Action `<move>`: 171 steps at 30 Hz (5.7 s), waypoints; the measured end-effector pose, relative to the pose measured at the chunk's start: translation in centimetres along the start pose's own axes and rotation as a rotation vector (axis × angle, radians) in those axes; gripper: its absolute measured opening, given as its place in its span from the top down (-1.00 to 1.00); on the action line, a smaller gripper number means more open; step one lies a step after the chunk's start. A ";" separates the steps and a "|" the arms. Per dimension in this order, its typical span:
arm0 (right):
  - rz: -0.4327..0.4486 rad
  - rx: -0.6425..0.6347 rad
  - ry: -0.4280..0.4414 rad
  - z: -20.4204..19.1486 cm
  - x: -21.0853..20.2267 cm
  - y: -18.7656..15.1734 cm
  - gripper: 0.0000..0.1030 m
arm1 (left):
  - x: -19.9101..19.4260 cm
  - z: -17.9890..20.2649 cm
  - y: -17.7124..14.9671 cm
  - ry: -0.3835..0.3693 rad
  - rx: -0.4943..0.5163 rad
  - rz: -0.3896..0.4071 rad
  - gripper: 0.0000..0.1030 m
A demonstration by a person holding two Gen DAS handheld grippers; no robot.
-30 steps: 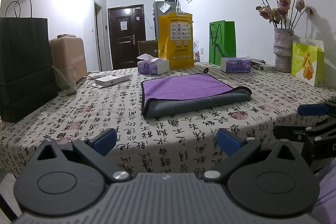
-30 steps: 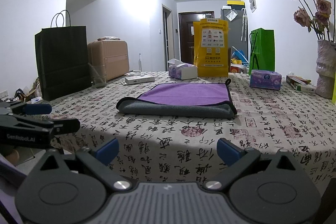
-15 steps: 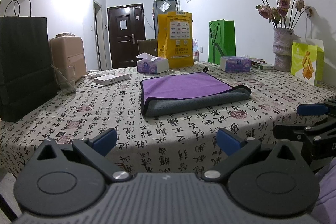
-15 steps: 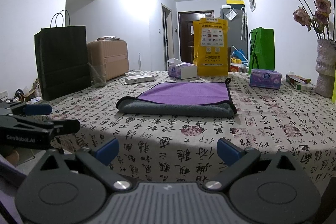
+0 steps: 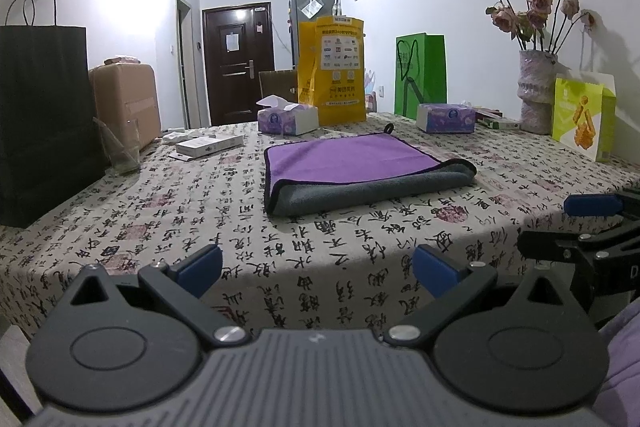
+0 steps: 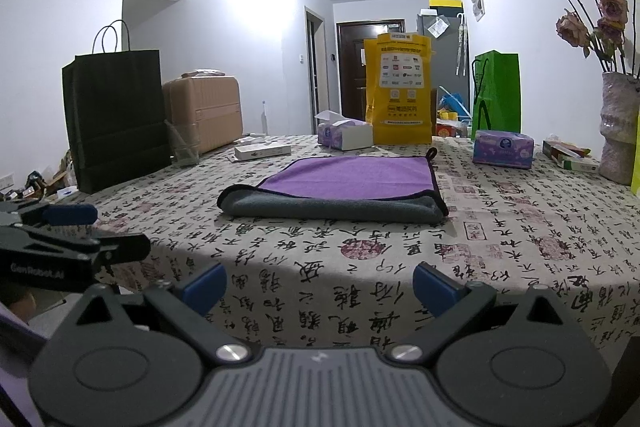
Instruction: Fold towel
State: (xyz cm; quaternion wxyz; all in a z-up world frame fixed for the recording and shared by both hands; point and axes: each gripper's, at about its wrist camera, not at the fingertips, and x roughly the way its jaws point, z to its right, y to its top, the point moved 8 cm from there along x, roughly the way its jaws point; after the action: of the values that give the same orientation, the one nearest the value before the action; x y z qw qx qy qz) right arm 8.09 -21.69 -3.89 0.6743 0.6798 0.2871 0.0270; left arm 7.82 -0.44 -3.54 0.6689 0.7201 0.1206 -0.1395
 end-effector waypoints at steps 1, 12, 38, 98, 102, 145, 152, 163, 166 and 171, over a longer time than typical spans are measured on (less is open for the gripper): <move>0.000 0.000 -0.002 0.0 0.1 0.0 -0.94 | 0.0 0.0 0.0 -0.002 0.000 -0.001 -1.00; 0.004 0.013 -0.023 1.0 1.0 0.5 -0.94 | 1.1 -0.4 0.0 0.013 -0.009 -0.017 -1.00; -0.015 0.068 -0.099 6.5 7.9 2.9 -0.94 | 10.1 -2.7 2.8 0.003 -0.056 -0.096 -1.00; -0.143 -0.090 0.016 15.5 28.3 12.7 0.91 | 30.1 -6.7 13.3 -0.054 -0.011 -0.169 0.88; -0.143 -0.114 0.007 15.9 29.9 13.5 0.91 | 32.0 -7.1 14.3 -0.055 -0.003 -0.159 0.88; -0.223 -0.076 -0.079 21.3 42.8 17.3 -0.22 | 43.6 -11.5 15.6 -0.032 -0.053 -0.337 -0.79; -0.264 -0.056 -0.080 20.7 39.0 17.7 -0.89 | 39.1 -11.4 16.8 -0.020 -0.059 -0.301 -0.98; -0.242 0.001 -0.041 18.2 33.5 18.4 -0.99 | 33.4 -10.2 16.9 -0.008 -0.061 -0.270 -1.00; -0.229 -0.002 -0.036 17.5 32.0 18.6 -0.99 | 31.8 -9.9 16.9 -0.011 -0.066 -0.258 -1.00; -0.206 0.000 -0.032 16.5 29.5 18.7 -0.99 | 29.3 -9.1 16.7 -0.021 -0.064 -0.238 -1.00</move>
State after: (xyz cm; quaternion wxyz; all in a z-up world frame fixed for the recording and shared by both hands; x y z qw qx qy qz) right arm 46.28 -22.62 1.72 0.6781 0.6469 0.3447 -0.0533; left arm 41.48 7.02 2.01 0.6714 0.6775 0.2026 -0.2218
